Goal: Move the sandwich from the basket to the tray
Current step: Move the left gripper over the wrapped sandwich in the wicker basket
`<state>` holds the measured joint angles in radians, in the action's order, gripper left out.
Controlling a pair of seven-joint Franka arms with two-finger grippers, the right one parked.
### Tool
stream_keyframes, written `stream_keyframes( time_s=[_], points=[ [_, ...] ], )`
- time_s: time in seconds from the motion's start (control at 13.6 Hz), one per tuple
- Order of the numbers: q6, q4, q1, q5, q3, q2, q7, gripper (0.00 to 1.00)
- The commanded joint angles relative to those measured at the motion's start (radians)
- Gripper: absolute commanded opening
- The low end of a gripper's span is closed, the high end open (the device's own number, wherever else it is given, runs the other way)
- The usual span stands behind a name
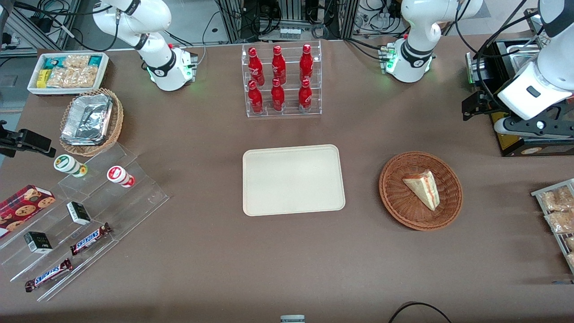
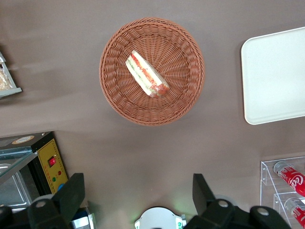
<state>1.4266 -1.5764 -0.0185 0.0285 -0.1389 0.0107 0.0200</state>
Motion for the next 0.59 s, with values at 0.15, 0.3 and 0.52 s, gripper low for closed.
stream_keyframes(
  time_s=[0.15, 0.3, 0.52],
  points=[
    [0.017, 0.006, -0.012, -0.002, -0.007, -0.021, 0.017, 1.0],
    [0.075, -0.025, -0.011, -0.001, -0.007, -0.052, 0.02, 1.0],
    [0.262, -0.189, -0.009, -0.001, -0.008, -0.058, 0.017, 1.0]
  ],
)
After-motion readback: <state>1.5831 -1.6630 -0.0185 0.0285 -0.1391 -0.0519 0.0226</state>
